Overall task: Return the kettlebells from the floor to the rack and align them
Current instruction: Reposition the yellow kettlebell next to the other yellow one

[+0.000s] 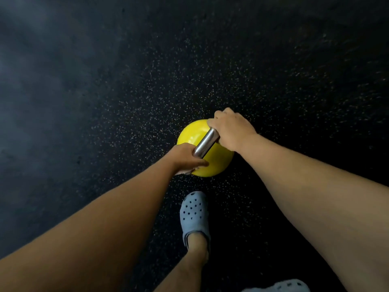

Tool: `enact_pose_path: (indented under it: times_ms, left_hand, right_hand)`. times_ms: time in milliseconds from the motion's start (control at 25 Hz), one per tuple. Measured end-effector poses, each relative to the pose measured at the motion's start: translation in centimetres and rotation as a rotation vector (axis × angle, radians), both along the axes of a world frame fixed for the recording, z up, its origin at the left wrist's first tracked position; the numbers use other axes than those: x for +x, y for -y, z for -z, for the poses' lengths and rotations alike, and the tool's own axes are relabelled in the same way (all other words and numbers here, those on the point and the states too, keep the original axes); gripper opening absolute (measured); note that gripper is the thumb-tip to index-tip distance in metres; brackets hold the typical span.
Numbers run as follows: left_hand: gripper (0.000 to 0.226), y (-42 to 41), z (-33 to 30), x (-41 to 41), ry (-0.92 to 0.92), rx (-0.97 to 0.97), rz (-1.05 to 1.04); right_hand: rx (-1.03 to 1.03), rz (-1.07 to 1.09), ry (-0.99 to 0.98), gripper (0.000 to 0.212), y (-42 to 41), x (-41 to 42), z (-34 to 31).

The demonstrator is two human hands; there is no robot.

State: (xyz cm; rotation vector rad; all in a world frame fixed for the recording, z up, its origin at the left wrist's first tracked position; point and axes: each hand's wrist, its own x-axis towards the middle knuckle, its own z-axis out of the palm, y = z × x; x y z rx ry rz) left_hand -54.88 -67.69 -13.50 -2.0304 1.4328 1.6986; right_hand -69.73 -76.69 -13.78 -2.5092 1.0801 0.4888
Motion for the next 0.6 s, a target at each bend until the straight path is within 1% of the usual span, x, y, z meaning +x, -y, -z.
enact_pose_path:
  times_ms: [40,80,160,240,320,400,440,520,600]
  left_hand:
    - [0.025,-0.3,0.0,-0.3,-0.009,-0.001,-0.029]
    - [0.022,-0.8,0.0,-0.7,0.020,-0.021,-0.001]
    - [0.019,-1.7,-0.3,-1.5,0.106,-0.086,0.124]
    - [0.011,-1.4,-1.6,-2.4,0.158,-0.141,0.280]
    - [0.008,0.4,-3.8,-4.6,0.174,-0.171,0.504]
    - [0.007,2.7,-6.1,-8.0,0.199,-0.227,0.730]
    - [0.009,3.5,-7.2,-10.0,0.204,-0.261,0.823]
    - [0.015,4.4,-10.0,-15.4,0.182,-0.324,0.972]
    - [0.017,4.4,-12.8,-21.4,0.149,-0.369,1.062]
  right_hand:
    - [0.045,-0.015,0.005,0.023,0.3,0.0,-0.3]
    - [0.105,-0.009,-0.006,0.018,0.3,-0.3,-0.7]
    - [0.239,0.035,-0.049,0.012,-0.8,-1.5,-1.5]
    - [0.329,0.108,-0.026,0.007,-2.9,-4.1,-2.2]
    - [0.395,0.305,0.048,0.005,-5.7,-8.0,-3.3]
    - [0.422,0.551,0.128,0.019,-7.8,-12.0,-4.6]
    - [0.432,0.660,0.151,0.023,-8.7,-13.8,-5.5]
    - [0.432,0.839,0.185,0.021,-10.3,-18.4,-8.3]
    - [0.381,0.953,0.196,0.019,-11.7,-23.8,-11.4]
